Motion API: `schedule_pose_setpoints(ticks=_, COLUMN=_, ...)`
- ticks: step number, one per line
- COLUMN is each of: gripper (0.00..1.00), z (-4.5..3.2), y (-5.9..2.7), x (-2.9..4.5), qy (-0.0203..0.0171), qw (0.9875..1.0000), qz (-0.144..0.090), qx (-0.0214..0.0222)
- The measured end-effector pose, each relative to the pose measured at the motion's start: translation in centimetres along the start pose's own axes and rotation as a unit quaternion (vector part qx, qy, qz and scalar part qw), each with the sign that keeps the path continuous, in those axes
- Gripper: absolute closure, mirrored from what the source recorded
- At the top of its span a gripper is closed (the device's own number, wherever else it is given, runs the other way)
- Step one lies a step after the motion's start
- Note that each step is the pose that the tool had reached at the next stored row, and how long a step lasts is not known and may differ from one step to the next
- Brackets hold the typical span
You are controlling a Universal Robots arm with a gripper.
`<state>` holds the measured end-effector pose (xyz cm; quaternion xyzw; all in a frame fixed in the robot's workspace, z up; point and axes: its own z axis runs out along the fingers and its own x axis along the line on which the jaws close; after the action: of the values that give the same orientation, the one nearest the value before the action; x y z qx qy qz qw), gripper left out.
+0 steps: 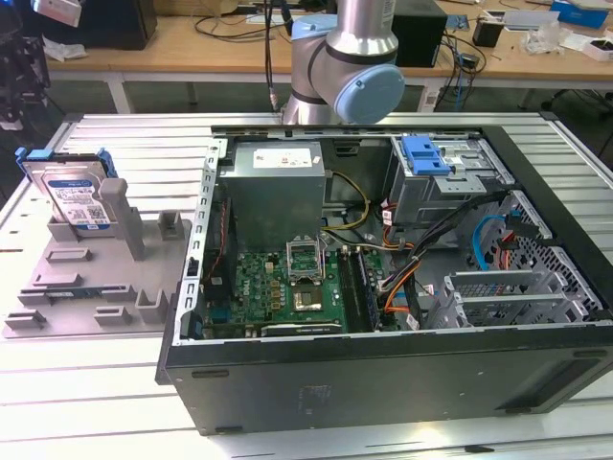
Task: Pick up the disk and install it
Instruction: 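Pick up the disk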
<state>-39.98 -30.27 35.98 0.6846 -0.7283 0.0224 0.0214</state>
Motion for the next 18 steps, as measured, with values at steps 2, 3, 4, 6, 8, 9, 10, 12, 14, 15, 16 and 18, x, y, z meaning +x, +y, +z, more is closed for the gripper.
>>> schedule_pose_setpoints(ticks=2, gripper=0.52, z=0.13, y=0.00, x=-0.04, qy=0.0000, qw=1.0000, qz=0.000, qx=0.0000)
schedule_pose_setpoints(ticks=3, gripper=0.52, z=0.18, y=0.01, x=-0.05, qy=0.0000, qw=1.0000, qz=0.000, qx=0.0000)
schedule_pose_setpoints(ticks=4, gripper=0.52, z=0.25, y=0.01, x=-0.05, qy=0.0000, qw=1.0000, qz=0.000, qx=0.0000)
schedule_pose_setpoints(ticks=6, gripper=0.52, z=0.39, y=0.02, x=-0.07, qy=0.0000, qw=1.0000, qz=0.000, qx=0.0000)
schedule_pose_setpoints(ticks=8, gripper=0.52, z=0.49, y=0.08, x=-0.11, qy=0.0000, qw=1.0000, qz=0.000, qx=0.0000)
schedule_pose_setpoints(ticks=9, gripper=0.52, z=0.53, y=0.12, x=-0.13, qy=0.0000, qw=1.0000, qz=0.000, qx=0.0000)
schedule_pose_setpoints(ticks=10, gripper=0.52, z=0.58, y=0.19, x=-0.21, qy=0.0000, qw=1.0000, qz=0.000, qx=0.0000)
schedule_pose_setpoints(ticks=12, gripper=0.52, z=0.64, y=0.29, x=-0.32, qy=0.0000, qw=1.0000, qz=0.000, qx=0.0000)
schedule_pose_setpoints(ticks=14, gripper=0.52, z=0.71, y=0.38, x=-0.45, qy=0.0000, qw=1.0000, qz=0.000, qx=0.0000)
schedule_pose_setpoints(ticks=15, gripper=0.52, z=0.80, y=0.46, x=-0.55, qy=0.0000, qw=1.0000, qz=0.000, qx=0.0001)
schedule_pose_setpoints(ticks=16, gripper=0.52, z=0.84, y=0.45, x=-0.55, qy=0.0000, qw=1.0000, qz=0.000, qx=0.0000)
schedule_pose_setpoints(ticks=18, gripper=0.52, z=0.92, y=0.47, x=-0.56, qy=0.0000, qw=1.0000, qz=0.000, qx=0.0000)
